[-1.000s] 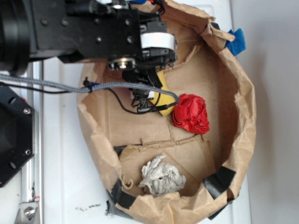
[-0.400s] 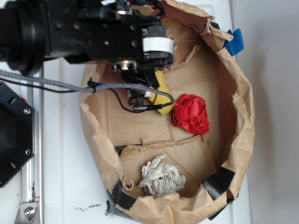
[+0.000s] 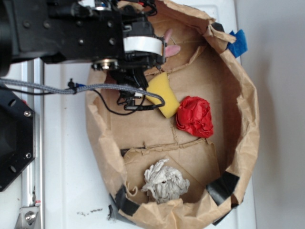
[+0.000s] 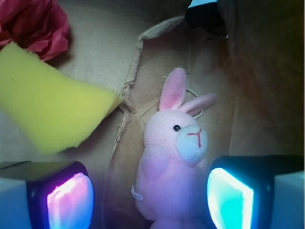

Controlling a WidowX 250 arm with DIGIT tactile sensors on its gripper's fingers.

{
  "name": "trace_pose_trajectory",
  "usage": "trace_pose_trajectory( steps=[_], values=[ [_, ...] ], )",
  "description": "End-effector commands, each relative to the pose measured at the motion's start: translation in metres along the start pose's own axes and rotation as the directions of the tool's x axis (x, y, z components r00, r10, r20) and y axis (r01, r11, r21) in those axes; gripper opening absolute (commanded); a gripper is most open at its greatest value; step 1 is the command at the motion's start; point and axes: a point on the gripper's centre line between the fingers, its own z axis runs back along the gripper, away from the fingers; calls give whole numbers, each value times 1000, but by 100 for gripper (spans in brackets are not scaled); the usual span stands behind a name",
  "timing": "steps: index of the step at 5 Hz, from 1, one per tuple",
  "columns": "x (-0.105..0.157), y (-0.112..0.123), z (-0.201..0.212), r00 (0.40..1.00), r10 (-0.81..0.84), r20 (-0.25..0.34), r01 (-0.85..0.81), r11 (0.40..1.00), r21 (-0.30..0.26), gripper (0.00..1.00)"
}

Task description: Grab the pink bunny.

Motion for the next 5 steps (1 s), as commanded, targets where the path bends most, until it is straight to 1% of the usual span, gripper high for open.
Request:
trace_pose_trajectory(
  steps=[1, 2, 3, 4, 5],
  values=[
    [8, 15, -14, 999, 33, -37, -33, 999, 4, 100],
    [12, 13, -23, 999, 11, -48, -11, 1000, -2, 100],
    [12, 7, -31, 998, -44, -46, 43, 999, -12, 100],
    [11, 5, -33, 997, -57, -44, 56, 998, -20, 100],
    [9, 5, -32, 999, -38, -33, 37, 999, -35, 0]
  ],
)
